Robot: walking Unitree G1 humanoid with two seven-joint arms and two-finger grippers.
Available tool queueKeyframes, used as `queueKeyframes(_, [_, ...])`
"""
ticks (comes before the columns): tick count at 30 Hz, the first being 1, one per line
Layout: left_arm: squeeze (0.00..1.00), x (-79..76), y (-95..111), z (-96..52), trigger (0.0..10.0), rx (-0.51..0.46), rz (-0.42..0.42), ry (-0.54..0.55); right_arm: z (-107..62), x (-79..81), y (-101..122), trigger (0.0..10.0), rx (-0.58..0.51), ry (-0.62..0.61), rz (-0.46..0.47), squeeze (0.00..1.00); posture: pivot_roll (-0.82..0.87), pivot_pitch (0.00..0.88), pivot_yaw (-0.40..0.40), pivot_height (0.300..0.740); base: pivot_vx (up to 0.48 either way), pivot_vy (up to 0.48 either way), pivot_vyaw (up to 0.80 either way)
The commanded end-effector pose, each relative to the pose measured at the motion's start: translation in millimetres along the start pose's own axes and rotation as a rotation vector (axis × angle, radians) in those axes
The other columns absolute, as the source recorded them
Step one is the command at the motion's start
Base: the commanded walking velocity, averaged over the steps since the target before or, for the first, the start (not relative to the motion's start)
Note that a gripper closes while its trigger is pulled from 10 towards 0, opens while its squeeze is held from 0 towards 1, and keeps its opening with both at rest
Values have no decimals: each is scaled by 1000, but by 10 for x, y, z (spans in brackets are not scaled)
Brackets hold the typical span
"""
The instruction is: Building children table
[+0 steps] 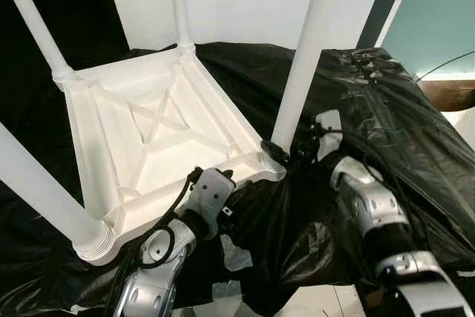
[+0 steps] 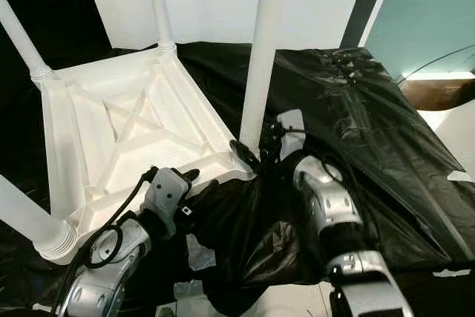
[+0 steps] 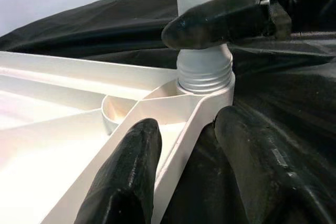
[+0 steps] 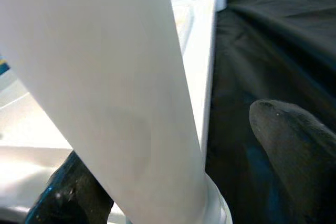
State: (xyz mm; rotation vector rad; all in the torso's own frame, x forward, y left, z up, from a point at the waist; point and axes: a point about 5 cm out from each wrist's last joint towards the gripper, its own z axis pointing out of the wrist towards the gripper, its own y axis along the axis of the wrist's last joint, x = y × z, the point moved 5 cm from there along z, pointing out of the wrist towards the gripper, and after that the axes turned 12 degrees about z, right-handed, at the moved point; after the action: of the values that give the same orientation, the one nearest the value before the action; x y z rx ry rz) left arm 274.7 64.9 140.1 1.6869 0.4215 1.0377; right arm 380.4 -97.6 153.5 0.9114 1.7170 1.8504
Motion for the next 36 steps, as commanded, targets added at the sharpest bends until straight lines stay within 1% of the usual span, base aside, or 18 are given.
queueKeyframes(1, [0, 53, -29, -4, 10000, 19, 9, 56, 8, 36, -28, 10000, 26, 61, 4, 0, 116, 19, -42, 740, 0, 0, 0])
queueKeyframes(2, [0, 61, -31, -7, 10000, 20, 10, 59, 27, 70, -28, 10000, 54, 116, -11, 0, 118, 20, -43, 740, 0, 0, 0])
queueKeyframes(4, [0, 61, -31, -7, 10000, 20, 10, 59, 27, 70, -28, 10000, 54, 116, -11, 0, 118, 20, -43, 740, 0, 0, 0])
queueKeyframes(6, [0, 75, -29, -7, 10000, 21, 9, 66, 69, 131, -47, 10000, 120, 218, -39, 0, 121, 21, -43, 740, 0, 0, 0])
queueKeyframes(8, [0, 75, -29, -7, 10000, 21, 9, 66, 69, 131, -47, 10000, 120, 218, -39, 0, 121, 21, -43, 740, 0, 0, 0])
queueKeyframes(9, [0, 82, -21, -3, 10000, 18, 9, 72, 103, 172, -71, 10000, 166, 276, -64, 0, 124, 21, -45, 740, 0, 0, 0])
queueKeyframes(12, [0, 90, -17, 1, 10000, 18, 9, 78, 131, 201, -87, 10000, 198, 315, -95, 0, 130, 19, -49, 740, 0, 0, 0])
queueKeyframes(13, [0, 98, -15, 3, 10000, 17, 9, 83, 151, 211, -105, 6706, 228, 342, -113, 0, 135, 20, -53, 740, 0, 0, 0])
queueKeyframes(14, [0, 98, -15, 3, 10000, 17, 9, 83, 151, 211, -105, 6706, 228, 342, -113, 0, 135, 20, -53, 740, 0, 0, 0])
queueKeyframes(15, [0, 108, -16, -1, 10000, 19, 9, 89, 153, 207, -130, 2824, 251, 357, -130, 0, 139, 20, -57, 740, 0, 0, 0])
queueKeyframes(16, [0, 115, -20, -7, 10000, 21, 9, 94, 144, 188, -151, 0, 267, 361, -140, 0, 142, 21, -58, 740, 0, 0, 0])
queueKeyframes(25, [0, 119, -22, -12, 10000, 25, 2, 102, 101, 92, -188, 0, 293, 328, -101, 0, 139, 28, -61, 740, 0, 0, 0])
queueKeyframes(28, [0, 124, -15, -8, 10000, 23, 1, 103, 116, 63, -207, 0, 289, 290, -123, 0, 135, 32, -64, 740, 0, 0, 0])
queueKeyframes(30, [0, 129, -14, -9, 10000, 23, -1, 104, 150, -4, -236, 0, 275, 201, -127, 0, 130, 36, -64, 740, 0, 0, 0])
queueKeyframes(32, [0, 127, -13, -11, 10000, 23, -2, 104, 155, -22, -244, 0, 272, 178, -129, 0, 130, 36, -64, 740, 0, 0, 0])
queueKeyframes(33, [0, 122, -13, -13, 10000, 23, -2, 103, 165, -35, -247, 6902, 261, 148, -121, 0, 129, 39, -63, 740, 0, 0, 0])
queueKeyframes(34, [0, 116, -13, -16, 10000, 23, -3, 102, 175, -38, -252, 10000, 248, 122, -106, 0, 127, 42, -61, 740, 0, 0, 0])
queueKeyframes(36, [0, 102, -17, -21, 10000, 25, -6, 98, 191, -29, -270, 10000, 220, 65, -66, 0, 125, 48, -58, 740, 0, 0, 0])
